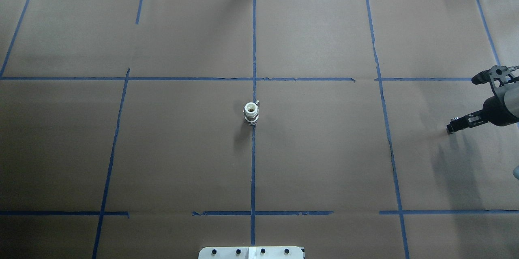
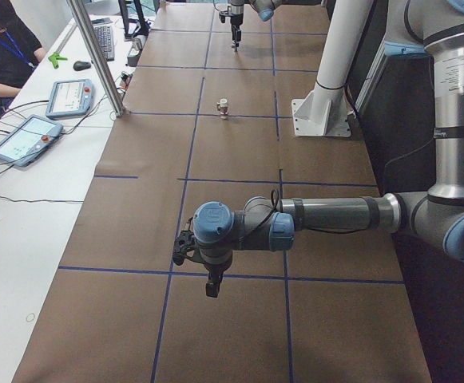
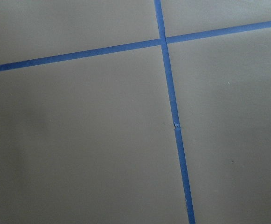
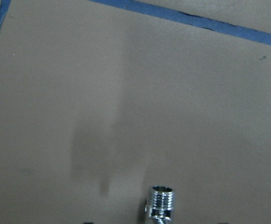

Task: Assemble PPR valve and pipe with both arms
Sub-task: 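Lower the right gripper onto the chrome tee valve and grasp it, then lift the chrome valve with the right gripper and carry it above the white fitting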

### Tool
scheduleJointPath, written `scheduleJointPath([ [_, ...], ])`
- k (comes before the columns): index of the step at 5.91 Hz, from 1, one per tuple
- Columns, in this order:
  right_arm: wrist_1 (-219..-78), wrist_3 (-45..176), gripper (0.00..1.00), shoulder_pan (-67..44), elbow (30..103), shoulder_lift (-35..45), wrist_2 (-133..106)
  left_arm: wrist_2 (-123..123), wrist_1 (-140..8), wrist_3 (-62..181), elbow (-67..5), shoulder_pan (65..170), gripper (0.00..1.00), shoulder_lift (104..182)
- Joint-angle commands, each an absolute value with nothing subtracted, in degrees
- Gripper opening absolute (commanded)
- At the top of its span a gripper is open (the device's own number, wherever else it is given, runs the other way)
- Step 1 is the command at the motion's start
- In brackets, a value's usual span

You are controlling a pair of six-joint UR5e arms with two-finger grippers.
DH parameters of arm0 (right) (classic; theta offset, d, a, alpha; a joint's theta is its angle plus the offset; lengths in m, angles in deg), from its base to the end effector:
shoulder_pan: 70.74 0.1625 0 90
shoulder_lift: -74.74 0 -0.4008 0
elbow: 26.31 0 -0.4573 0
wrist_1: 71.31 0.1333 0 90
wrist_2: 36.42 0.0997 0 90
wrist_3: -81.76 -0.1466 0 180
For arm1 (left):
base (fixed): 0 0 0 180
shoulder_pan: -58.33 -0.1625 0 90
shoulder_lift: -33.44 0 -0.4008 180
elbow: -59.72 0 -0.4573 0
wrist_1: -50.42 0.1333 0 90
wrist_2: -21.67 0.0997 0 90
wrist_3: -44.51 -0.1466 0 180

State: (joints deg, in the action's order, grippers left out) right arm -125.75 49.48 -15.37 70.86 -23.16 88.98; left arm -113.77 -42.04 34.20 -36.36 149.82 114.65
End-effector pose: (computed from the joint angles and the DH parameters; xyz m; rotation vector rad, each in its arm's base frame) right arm -0.2740 -0.4819 0.6065 0.1609 -0.8242 -0.2263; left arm -0.0417 -0.4939 0.6835 0.0775 0.7900 0.1440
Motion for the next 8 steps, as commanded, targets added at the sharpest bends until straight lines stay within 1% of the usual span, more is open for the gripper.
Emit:
scheduleJointPath([
  [1, -125.7, 49.5, 0.24, -15.3, 71.0, -23.5, 89.0, -116.5, -42.0, 35.2, -36.4, 149.8, 1.00, 114.7],
  [3, -125.7, 49.4, 0.07, -15.3, 71.1, -23.5, 88.9, -119.8, -42.0, 35.2, -35.8, 149.7, 1.00, 114.7],
  [5, -126.4, 48.9, 0.02, -15.3, 72.8, -22.2, 89.7, -117.8, -41.9, 35.1, -35.8, 149.7, 1.00, 114.4],
  [6, -126.9, 48.8, 0.01, -15.3, 74.0, -21.9, 89.7, -112.3, -41.8, 35.2, -36.5, 149.6, 1.00, 114.4],
  [7, -128.6, 47.2, 0.00, -15.3, 74.8, -19.8, 90.1, -112.0, -41.5, 35.4, -36.4, 149.6, 1.00, 114.5],
  [8, -135.8, 41.9, 0.00, -15.4, 76.4, -13.0, 90.3, -112.4, -41.6, 35.5, -36.5, 149.6, 1.00, 114.5],
])
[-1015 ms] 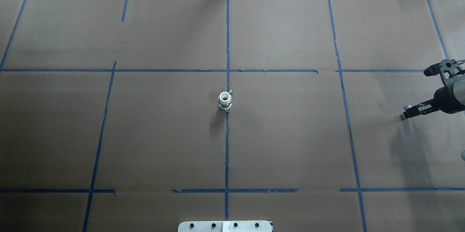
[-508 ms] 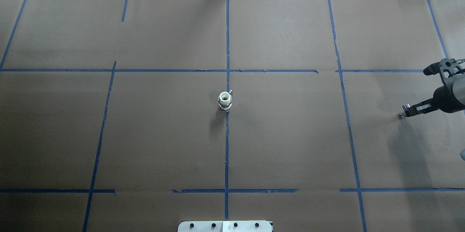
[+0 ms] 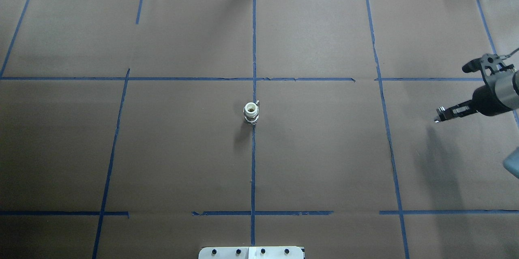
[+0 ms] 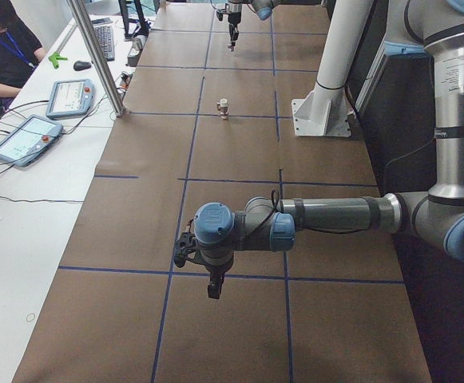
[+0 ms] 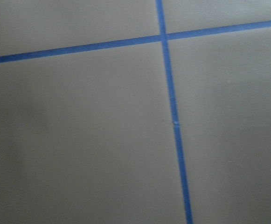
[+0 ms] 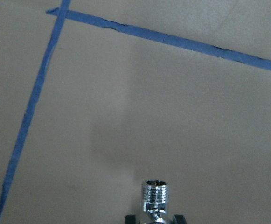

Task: Assemble PPR valve and pipe with both arms
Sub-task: 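Lift the chrome valve with the right gripper and carry it above the white fitting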

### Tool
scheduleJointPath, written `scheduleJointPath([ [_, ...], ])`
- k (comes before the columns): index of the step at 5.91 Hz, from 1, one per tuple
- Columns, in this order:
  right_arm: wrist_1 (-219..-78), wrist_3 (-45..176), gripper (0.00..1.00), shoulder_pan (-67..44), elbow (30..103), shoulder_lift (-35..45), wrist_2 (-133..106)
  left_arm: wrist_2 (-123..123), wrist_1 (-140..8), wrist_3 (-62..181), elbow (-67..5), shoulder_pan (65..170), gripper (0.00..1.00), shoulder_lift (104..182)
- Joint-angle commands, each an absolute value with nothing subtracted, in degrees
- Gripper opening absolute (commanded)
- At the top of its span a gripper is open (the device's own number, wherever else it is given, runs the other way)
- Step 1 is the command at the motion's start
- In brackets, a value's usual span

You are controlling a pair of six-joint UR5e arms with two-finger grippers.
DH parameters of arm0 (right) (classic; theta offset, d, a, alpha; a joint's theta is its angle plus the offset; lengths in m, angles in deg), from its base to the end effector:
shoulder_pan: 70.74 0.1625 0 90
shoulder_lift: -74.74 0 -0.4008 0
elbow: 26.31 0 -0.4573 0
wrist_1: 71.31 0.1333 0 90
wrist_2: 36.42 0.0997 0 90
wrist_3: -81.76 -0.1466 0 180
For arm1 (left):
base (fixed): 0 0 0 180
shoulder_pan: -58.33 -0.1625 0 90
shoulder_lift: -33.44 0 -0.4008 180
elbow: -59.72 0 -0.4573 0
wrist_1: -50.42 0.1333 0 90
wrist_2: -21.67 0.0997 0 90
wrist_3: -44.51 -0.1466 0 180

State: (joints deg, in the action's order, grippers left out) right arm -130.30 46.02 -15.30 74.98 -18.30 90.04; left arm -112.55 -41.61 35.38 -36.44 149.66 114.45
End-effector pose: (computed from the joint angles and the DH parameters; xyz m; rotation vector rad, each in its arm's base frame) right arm -0.2928 -0.5064 0.5253 0.1891 -0.8801 -0.1987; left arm -0.0425 -0.4915 0.6874 0.0572 0.7703 0.1239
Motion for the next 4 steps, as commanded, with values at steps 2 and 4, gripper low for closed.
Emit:
scheduleJointPath([
  [2, -150.4, 33.2, 0.00, -19.9, 78.9, 1.7, 89.8, -112.6, -41.6, 36.5, -36.6, 149.6, 1.00, 114.7],
  [4, -161.7, 27.9, 0.00, -26.5, 78.4, 15.5, 87.7, -112.7, -42.7, 39.2, -36.8, 149.5, 1.00, 114.7],
])
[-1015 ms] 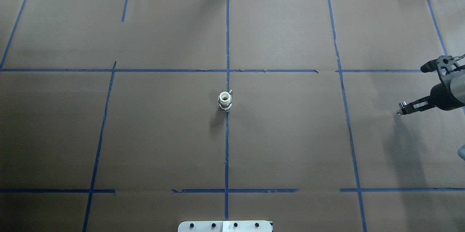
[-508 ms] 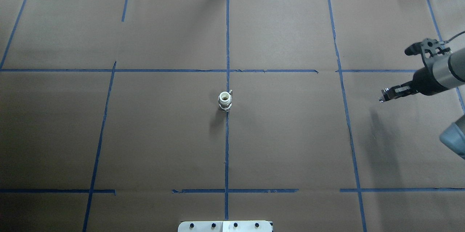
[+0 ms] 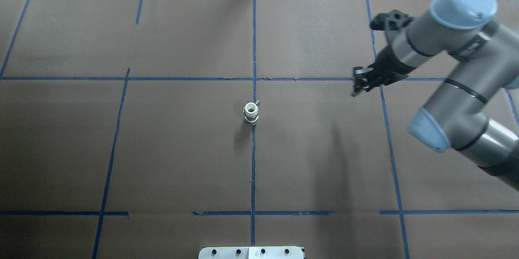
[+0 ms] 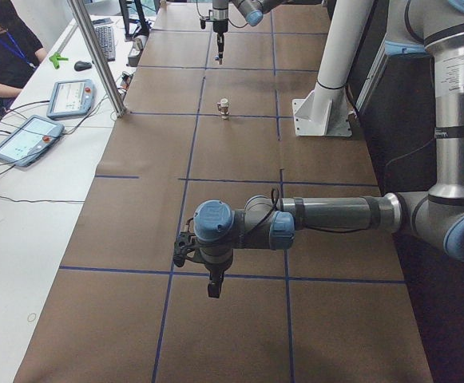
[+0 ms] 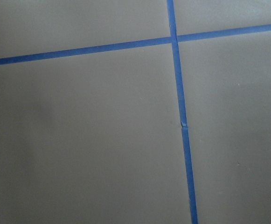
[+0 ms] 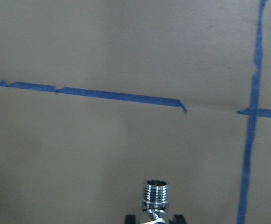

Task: Assemble PPR valve and pipe with both arms
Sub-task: 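Lift the chrome valve with the right gripper and carry it above the white fitting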

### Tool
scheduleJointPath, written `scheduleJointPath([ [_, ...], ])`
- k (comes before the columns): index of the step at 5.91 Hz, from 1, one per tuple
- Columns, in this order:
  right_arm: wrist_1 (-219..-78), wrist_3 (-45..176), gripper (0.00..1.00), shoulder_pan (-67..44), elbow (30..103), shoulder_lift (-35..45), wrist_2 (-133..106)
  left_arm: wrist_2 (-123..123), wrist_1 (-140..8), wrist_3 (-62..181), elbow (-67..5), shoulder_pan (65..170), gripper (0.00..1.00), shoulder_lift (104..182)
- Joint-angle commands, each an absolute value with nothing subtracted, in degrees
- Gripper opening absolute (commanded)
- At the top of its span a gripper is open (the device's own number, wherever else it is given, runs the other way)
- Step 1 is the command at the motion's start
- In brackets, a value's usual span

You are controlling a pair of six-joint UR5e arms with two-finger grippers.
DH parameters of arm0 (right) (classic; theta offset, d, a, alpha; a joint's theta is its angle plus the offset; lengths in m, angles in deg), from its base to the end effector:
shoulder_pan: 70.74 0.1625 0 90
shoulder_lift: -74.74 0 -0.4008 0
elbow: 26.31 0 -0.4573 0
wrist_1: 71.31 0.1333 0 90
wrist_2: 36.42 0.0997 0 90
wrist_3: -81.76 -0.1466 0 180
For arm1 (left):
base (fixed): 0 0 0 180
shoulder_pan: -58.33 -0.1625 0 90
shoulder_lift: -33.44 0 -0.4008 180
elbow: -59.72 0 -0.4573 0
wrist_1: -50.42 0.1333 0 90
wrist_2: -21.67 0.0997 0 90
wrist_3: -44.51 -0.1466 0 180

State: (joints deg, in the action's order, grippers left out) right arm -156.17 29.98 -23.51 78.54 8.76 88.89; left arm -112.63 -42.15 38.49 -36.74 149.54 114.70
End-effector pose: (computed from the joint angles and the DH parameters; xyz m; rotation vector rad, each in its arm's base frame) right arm -0.4220 -0.5278 0.2584 0.0741 -0.9410 -0.0912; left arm -0.0414 -0.4955 0.6813 0.0536 0.7716 0.0817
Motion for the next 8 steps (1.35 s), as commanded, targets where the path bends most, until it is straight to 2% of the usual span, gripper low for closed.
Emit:
scheduleJointPath([
  [1, -163.1, 28.0, 0.00, -29.9, 78.1, 20.4, 84.3, -112.8, -42.7, 39.3, -36.8, 149.5, 1.00, 114.7],
  [2, -163.1, 28.2, 0.00, -32.3, 77.7, 22.8, 81.7, -112.8, -42.7, 39.3, -36.8, 149.5, 1.00, 114.7],
  [4, -163.2, 30.8, 0.00, -34.3, 68.2, 32.3, 78.2, -112.8, -42.7, 39.3, -36.7, 149.5, 1.00, 114.7],
  [6, -170.9, 40.7, 0.00, -36.1, 67.0, 36.0, 73.4, -112.8, -42.6, 40.1, -36.6, 149.4, 1.00, 114.7],
  [8, -171.7, 41.0, 0.00, -37.6, 66.9, 35.6, 73.2, -112.9, -42.6, 40.1, -36.4, 149.3, 1.00, 114.8],
])
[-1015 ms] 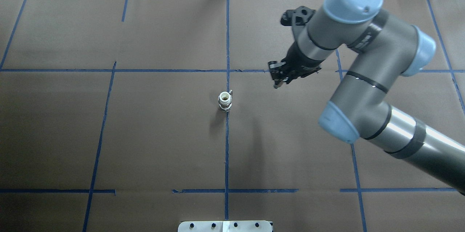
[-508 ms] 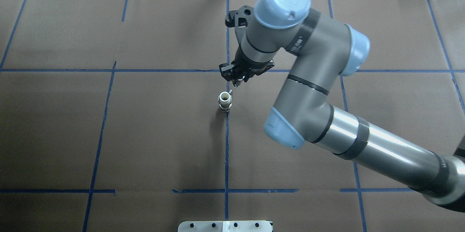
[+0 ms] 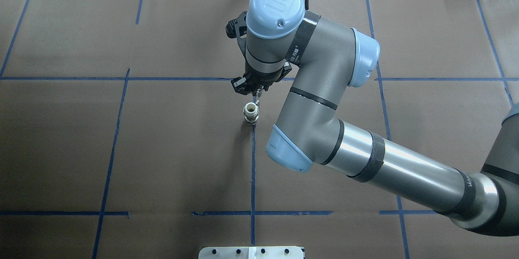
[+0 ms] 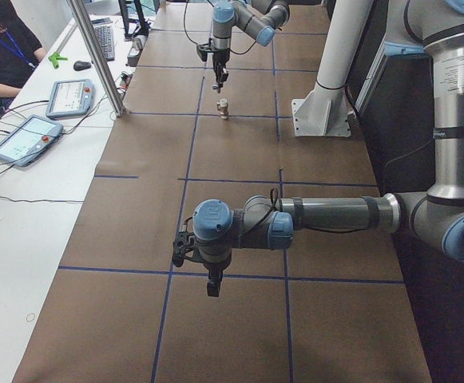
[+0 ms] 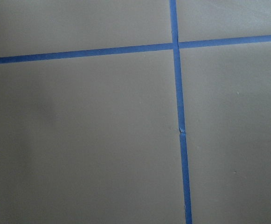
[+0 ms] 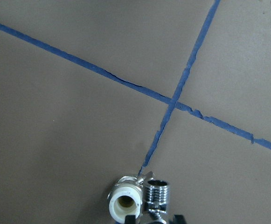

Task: Assemble PPR valve and pipe with both arms
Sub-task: 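Lower the chrome valve into the white fitting's opening with the right gripper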

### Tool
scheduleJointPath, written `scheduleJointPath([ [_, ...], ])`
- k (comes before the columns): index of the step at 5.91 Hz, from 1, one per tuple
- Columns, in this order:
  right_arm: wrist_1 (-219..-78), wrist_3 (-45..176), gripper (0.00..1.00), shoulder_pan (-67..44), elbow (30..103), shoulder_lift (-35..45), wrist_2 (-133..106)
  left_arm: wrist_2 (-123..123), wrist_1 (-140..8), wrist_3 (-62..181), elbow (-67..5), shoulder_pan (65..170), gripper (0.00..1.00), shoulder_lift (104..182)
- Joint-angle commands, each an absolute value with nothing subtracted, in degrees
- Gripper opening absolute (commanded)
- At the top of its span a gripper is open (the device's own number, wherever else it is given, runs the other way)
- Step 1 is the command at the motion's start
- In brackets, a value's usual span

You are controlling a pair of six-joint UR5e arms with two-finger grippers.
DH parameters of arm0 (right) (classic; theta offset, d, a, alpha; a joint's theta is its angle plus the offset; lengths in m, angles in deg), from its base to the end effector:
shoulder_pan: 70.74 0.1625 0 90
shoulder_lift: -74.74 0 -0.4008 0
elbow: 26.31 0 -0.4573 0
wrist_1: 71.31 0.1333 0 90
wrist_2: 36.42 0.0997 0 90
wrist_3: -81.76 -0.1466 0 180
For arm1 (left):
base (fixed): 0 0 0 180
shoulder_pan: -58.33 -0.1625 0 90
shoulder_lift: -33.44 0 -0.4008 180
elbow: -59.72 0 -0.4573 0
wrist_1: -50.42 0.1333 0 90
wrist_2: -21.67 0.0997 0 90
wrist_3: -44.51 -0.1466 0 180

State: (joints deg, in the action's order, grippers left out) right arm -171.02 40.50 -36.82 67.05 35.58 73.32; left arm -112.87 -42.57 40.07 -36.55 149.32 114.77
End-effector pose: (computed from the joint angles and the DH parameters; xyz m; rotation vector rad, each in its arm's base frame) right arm -0.5724 -0.4859 0.0733 0.2635 -0.7976 -0.3771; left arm -0.0391 -0.4967 0.6813 0.0466 0.7762 0.0612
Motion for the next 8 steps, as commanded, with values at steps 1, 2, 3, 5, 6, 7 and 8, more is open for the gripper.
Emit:
scheduleJointPath([
  [1, -171.7, 40.9, 0.00, -38.3, 66.8, 35.7, 73.1, -112.9, -42.6, 40.1, -36.4, 149.3, 1.00, 114.8],
  [2, -171.6, 40.8, 0.00, -38.7, 66.7, 36.1, 73.0, -112.9, -42.6, 40.1, -36.4, 149.3, 1.00, 114.8],
  [3, -171.6, 40.6, 0.00, -38.9, 66.6, 36.2, 72.7, -112.9, -42.6, 40.1, -36.4, 149.3, 1.00, 114.8],
  [5, -171.5, 40.5, 0.00, -40.2, 65.7, 36.2, 70.0, -112.9, -42.6, 40.1, -36.3, 149.3, 1.00, 114.8],
  [6, -171.5, 40.4, 0.00, -40.2, 65.5, 36.2, 70.0, -112.9, -42.6, 40.1, -36.3, 149.3, 1.00, 114.8],
  [7, -171.4, 40.3, 0.00, -40.2, 65.4, 36.2, 70.0, -112.9, -42.6, 40.1, -36.3, 149.3, 1.00, 114.8],
  [8, -171.3, 40.2, 0.00, -40.2, 65.0, 36.9, 70.0, -112.9, -42.6, 40.1, -36.3, 149.3, 1.00, 114.8],
])
